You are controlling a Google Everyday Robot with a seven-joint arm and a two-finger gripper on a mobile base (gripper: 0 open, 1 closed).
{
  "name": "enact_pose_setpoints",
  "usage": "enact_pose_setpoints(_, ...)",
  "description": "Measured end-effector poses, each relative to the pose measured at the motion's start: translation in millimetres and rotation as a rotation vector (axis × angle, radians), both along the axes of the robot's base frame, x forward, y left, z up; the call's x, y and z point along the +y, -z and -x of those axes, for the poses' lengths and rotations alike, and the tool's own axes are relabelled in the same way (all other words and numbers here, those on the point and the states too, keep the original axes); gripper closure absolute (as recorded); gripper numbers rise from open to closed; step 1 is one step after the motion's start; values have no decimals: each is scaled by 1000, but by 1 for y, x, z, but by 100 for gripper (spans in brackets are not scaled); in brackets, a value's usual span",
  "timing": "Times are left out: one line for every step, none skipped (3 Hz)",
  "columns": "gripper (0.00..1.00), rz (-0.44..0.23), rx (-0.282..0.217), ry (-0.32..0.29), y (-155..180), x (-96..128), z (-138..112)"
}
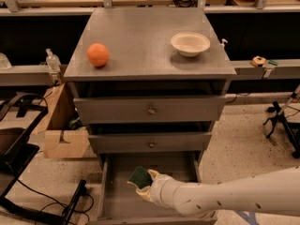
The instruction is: Pick sponge from bottom drawer and place on counter
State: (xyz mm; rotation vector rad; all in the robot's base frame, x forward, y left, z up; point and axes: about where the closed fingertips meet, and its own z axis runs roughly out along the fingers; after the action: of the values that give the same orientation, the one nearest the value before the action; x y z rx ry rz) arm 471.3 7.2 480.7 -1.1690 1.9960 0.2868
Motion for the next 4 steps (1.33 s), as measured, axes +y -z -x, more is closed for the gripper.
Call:
enact_pose_setpoints(100, -8, -5, 44, -36, -23, -30)
enact_pose_setpoints(100, 20, -71, 53, -120, -47, -82)
enact_pose_setpoints(100, 47, -128, 44, -217, -53, -130)
enact_pose_setpoints(100, 98, -152, -2, -295, -44, -149)
